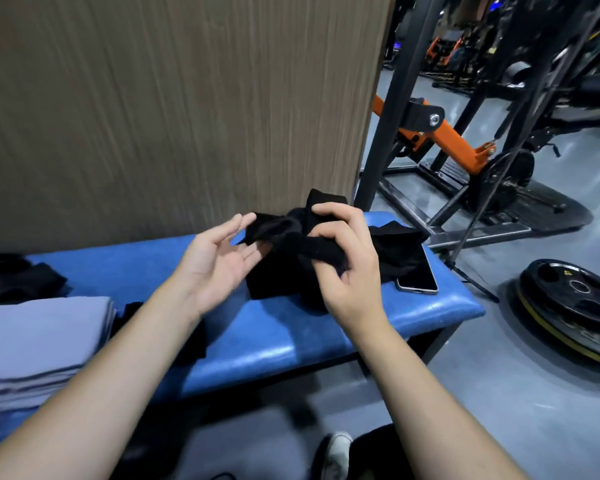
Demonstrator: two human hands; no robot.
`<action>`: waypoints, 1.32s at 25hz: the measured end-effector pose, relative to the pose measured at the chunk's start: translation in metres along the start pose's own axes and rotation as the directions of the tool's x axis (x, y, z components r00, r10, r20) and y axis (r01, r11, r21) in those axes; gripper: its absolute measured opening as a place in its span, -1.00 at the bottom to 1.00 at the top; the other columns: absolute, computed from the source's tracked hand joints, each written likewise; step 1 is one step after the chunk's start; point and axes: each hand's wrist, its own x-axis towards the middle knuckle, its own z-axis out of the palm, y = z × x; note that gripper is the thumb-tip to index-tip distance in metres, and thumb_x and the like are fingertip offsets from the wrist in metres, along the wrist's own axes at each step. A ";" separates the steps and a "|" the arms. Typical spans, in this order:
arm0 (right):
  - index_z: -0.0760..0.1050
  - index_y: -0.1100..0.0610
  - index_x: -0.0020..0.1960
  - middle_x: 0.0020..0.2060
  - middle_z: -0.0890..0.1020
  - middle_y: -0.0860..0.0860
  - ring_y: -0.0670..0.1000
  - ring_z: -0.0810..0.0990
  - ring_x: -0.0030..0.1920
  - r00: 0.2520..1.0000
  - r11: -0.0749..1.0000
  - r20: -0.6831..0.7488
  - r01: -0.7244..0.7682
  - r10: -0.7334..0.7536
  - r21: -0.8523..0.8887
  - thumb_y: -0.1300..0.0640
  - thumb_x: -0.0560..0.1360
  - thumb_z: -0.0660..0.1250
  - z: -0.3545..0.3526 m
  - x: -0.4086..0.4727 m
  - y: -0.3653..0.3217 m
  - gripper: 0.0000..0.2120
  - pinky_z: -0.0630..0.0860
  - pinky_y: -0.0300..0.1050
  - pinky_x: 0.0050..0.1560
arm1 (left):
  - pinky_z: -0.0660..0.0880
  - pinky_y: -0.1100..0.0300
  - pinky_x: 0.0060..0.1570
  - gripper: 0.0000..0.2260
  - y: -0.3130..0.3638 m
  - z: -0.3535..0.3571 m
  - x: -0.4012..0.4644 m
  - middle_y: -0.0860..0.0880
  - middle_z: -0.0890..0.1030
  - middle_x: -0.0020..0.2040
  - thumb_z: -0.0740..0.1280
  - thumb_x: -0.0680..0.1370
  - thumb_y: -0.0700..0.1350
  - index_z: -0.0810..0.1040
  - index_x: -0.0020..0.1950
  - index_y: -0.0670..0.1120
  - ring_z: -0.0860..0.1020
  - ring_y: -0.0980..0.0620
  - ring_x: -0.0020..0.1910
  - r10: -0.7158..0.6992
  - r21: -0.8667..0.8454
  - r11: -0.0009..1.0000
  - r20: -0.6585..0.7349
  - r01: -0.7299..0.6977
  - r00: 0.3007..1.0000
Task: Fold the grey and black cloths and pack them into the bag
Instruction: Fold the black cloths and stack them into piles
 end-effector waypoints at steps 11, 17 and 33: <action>0.56 0.16 -0.12 0.12 0.55 -0.02 -0.10 0.51 0.21 0.965 0.983 0.191 -0.168 0.180 -0.079 0.42 0.32 0.27 0.099 0.016 0.038 -0.75 0.35 -0.33 0.23 | 0.48 0.05 0.32 -0.63 0.094 -0.106 -0.026 0.03 0.49 -0.18 0.27 0.55 -0.26 0.52 0.36 -0.24 0.46 0.06 -0.14 0.319 0.106 0.947 -0.179 -0.305 0.931; 0.58 0.17 -0.15 0.10 0.55 -0.05 -0.10 0.53 0.12 0.882 0.905 0.261 -0.321 0.393 -0.281 0.48 0.39 0.27 0.159 0.014 0.076 -0.74 0.29 -0.56 0.11 | 0.49 0.25 0.07 -0.71 0.102 -0.144 -0.034 0.04 0.64 0.06 0.28 0.60 -0.17 0.60 0.29 -0.01 0.58 0.07 -0.03 0.519 0.878 0.478 -0.264 -0.020 0.813; 0.60 -0.15 0.25 0.04 0.64 -0.02 0.11 0.63 -0.02 0.757 0.681 0.380 -0.116 0.532 -0.723 0.17 0.59 0.22 0.164 -0.001 0.068 -0.65 0.48 -0.08 -0.16 | 0.04 -0.04 0.48 -0.68 0.088 -0.182 -0.022 0.03 0.54 0.23 0.16 0.62 0.13 0.52 0.34 0.21 0.43 -0.06 0.30 0.472 0.837 -0.402 -0.156 0.370 0.867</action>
